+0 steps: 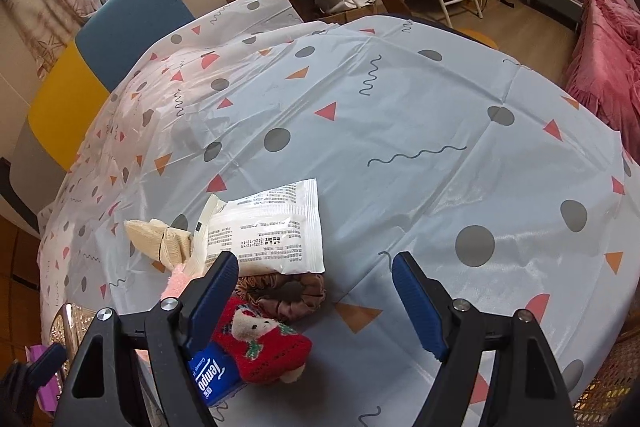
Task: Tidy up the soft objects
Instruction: 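Move both grippers back over the remaining pile of soft items, then grasp the pink towel roll with blue band in the left gripper, then hold the pink towel in the left gripper while the right grasps the beige gauze roll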
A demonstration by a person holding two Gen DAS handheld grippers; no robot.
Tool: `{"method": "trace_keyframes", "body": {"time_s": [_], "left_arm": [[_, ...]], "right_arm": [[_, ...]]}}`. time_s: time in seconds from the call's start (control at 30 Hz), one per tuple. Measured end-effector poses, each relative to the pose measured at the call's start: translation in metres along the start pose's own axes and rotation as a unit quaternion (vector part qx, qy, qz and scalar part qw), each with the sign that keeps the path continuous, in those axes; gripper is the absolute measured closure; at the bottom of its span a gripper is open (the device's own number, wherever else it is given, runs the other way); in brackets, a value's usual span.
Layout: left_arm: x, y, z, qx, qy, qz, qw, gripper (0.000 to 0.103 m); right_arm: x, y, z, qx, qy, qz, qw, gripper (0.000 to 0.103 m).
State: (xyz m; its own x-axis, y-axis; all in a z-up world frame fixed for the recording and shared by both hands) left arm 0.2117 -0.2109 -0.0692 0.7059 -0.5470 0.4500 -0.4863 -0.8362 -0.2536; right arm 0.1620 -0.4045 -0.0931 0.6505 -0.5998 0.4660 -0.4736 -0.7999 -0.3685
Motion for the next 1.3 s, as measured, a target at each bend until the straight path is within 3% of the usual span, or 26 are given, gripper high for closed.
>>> {"method": "trace_keyframes", "body": {"time_s": [0.1, 0.47, 0.63, 0.83, 1.3], "left_arm": [[0.007, 0.014, 0.027, 0.011, -0.028, 0.021, 0.9993, 0.030], [0.004, 0.020, 0.100, -0.009, -0.108, -0.021, 0.9939, 0.031], [0.002, 0.030, 0.093, -0.007, -0.099, -0.008, 0.9951, 0.050], [-0.006, 0.038, 0.083, -0.010, -0.093, 0.001, 0.9956, 0.064], [-0.052, 0.049, 0.041, -0.078, -0.102, -0.023, 0.9915, 0.069]], "right_arm": [[0.001, 0.000, 0.002, 0.013, -0.006, 0.007, 1.000, 0.022], [0.002, 0.003, 0.004, 0.026, -0.016, 0.024, 0.999, 0.022], [0.003, 0.004, 0.006, 0.024, -0.017, 0.024, 0.999, 0.022], [0.003, 0.006, 0.006, 0.024, -0.021, 0.024, 0.999, 0.022], [-0.002, 0.005, 0.020, 0.017, -0.050, 0.007, 0.999, 0.022]]}}
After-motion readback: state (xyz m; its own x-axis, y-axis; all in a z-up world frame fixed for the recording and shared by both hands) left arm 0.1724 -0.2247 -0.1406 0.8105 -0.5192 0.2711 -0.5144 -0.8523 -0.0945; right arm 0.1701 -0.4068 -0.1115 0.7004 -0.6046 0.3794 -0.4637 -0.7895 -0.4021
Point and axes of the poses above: each gripper's, at about its wrist camera, not at the fingertips, and z roughly the way its jaws point, y to its right, x to its top, the point moved 3 cm from there along z, roughly the way its jaws point, and after that the axes turned 5 degrees about x, right-handed, at the moved point
